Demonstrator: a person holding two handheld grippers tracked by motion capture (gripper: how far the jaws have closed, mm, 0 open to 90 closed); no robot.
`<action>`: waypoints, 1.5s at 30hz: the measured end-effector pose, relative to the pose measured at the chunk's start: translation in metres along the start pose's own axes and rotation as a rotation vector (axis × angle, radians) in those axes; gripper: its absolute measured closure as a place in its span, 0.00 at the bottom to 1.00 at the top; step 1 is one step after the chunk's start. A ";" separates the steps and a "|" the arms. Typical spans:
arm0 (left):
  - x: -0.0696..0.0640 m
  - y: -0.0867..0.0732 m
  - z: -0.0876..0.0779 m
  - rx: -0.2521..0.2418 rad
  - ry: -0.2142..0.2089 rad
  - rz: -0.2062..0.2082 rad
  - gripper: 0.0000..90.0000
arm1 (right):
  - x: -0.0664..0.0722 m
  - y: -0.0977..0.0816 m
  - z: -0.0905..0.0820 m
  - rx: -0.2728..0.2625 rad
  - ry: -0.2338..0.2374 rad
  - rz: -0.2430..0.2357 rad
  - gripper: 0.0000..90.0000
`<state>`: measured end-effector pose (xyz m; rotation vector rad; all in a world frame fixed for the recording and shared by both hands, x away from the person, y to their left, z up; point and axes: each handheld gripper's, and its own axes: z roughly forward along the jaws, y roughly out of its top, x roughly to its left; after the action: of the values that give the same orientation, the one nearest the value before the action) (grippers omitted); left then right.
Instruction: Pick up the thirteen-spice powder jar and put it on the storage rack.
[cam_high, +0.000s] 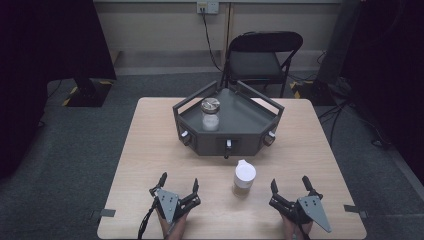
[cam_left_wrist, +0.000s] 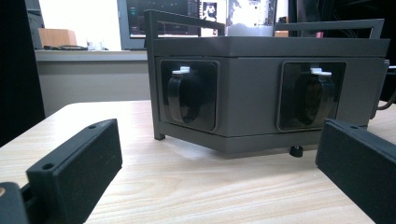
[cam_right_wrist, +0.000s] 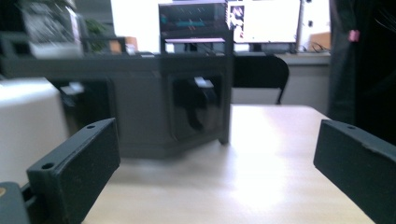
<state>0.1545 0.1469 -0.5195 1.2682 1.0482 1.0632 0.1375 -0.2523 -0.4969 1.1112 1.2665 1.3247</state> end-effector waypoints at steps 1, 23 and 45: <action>0.000 0.000 0.000 0.000 0.000 0.000 0.00 | 0.002 0.003 0.001 -0.011 0.009 -0.002 0.00; 0.000 0.000 0.000 0.000 0.000 0.000 0.00 | 0.052 0.019 0.038 0.016 0.240 0.038 0.00; 0.000 0.000 0.000 0.000 0.000 0.001 0.00 | 0.054 0.015 0.040 0.152 0.247 0.039 0.32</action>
<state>0.1545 0.1470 -0.5195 1.2689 1.0478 1.0635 0.1699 -0.1934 -0.4802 1.1053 1.5545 1.4480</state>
